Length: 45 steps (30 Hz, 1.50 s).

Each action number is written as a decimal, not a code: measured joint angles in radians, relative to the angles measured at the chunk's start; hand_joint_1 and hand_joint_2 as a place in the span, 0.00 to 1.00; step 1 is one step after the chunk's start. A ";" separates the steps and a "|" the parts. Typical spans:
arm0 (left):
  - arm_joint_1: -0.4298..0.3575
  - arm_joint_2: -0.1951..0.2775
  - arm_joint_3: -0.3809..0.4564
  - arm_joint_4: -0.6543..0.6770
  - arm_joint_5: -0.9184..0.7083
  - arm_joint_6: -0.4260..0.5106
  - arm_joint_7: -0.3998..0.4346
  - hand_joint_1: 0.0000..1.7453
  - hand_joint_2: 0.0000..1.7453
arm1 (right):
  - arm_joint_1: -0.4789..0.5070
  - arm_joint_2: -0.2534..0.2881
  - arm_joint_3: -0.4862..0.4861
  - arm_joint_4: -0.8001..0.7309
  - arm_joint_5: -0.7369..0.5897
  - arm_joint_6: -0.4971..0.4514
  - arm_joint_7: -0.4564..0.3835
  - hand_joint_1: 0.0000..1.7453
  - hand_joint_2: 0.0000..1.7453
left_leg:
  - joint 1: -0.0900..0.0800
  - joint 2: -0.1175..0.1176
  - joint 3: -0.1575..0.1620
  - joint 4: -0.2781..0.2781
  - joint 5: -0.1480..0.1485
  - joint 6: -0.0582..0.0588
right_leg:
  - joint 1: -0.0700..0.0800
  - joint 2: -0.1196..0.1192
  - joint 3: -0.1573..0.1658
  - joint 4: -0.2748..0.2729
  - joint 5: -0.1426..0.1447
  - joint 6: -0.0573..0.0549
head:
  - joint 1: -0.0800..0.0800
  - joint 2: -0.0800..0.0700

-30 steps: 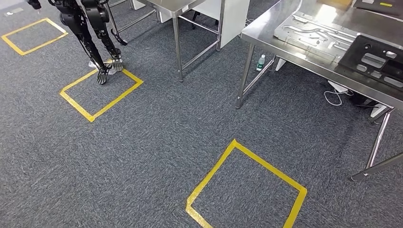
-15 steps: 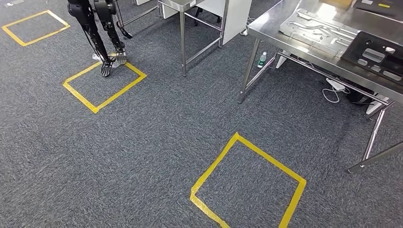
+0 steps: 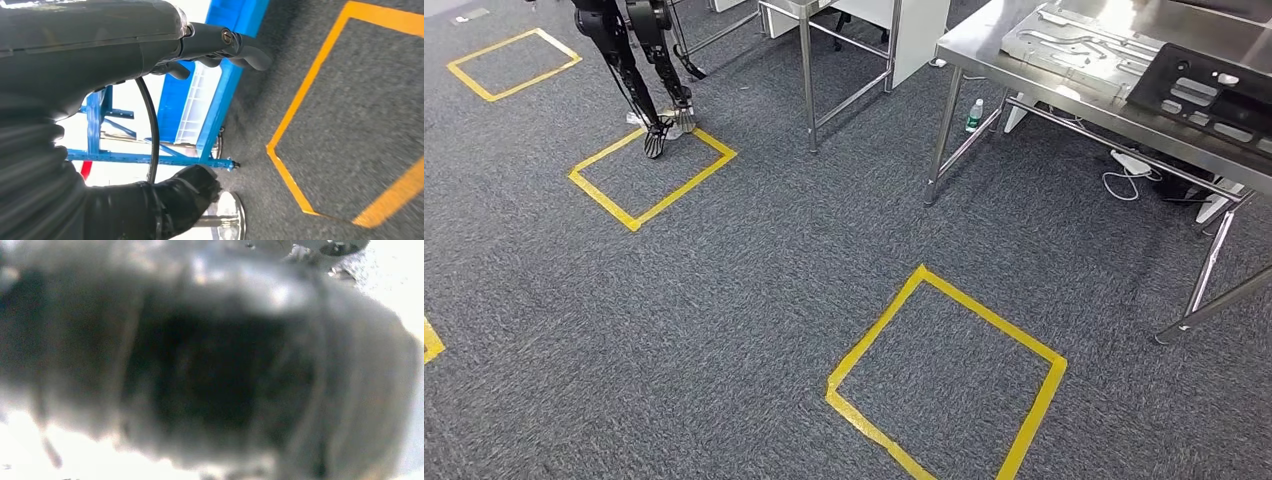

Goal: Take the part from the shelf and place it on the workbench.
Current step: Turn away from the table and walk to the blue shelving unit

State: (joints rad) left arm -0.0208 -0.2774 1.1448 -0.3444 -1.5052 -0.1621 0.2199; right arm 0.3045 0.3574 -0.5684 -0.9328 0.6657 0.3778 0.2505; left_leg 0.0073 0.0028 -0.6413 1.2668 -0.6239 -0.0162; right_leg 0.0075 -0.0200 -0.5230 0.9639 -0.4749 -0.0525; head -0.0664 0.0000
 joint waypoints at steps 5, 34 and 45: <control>-0.005 0.003 0.001 0.002 0.001 0.000 -0.023 0.00 0.00 | 0.023 0.000 0.027 -0.028 -0.023 0.004 0.000 0.00 0.00 | 0.006 0.047 0.180 -0.237 0.081 -0.012 | -0.004 -0.024 -0.056 0.056 0.008 0.020 | 0.000 0.000; 0.000 0.004 0.006 0.011 0.000 0.003 -0.037 0.00 0.00 | 0.058 0.005 0.100 -0.082 -0.062 -0.018 0.027 0.00 0.00 | 0.009 0.032 0.090 -0.187 0.093 -0.005 | -0.008 -0.055 0.005 0.037 -0.028 0.018 | -0.002 0.000; -0.001 0.001 0.008 0.012 0.000 -0.008 -0.005 0.00 0.00 | 0.061 0.006 0.258 -0.076 -0.159 -0.147 0.065 0.00 1.00 | 0.013 -0.019 0.100 -0.269 0.147 0.047 | -0.016 0.014 -0.105 0.317 -0.186 0.068 | 0.001 0.000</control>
State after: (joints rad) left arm -0.0220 -0.2762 1.1533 -0.3323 -1.5050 -0.1699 0.2147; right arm 0.3650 0.3632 -0.3103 -1.0085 0.5069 0.2309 0.3159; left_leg 0.0201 -0.0163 -0.5418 0.9977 -0.4771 0.0308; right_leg -0.0086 -0.0057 -0.6280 1.2805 -0.6608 0.0150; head -0.0655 0.0001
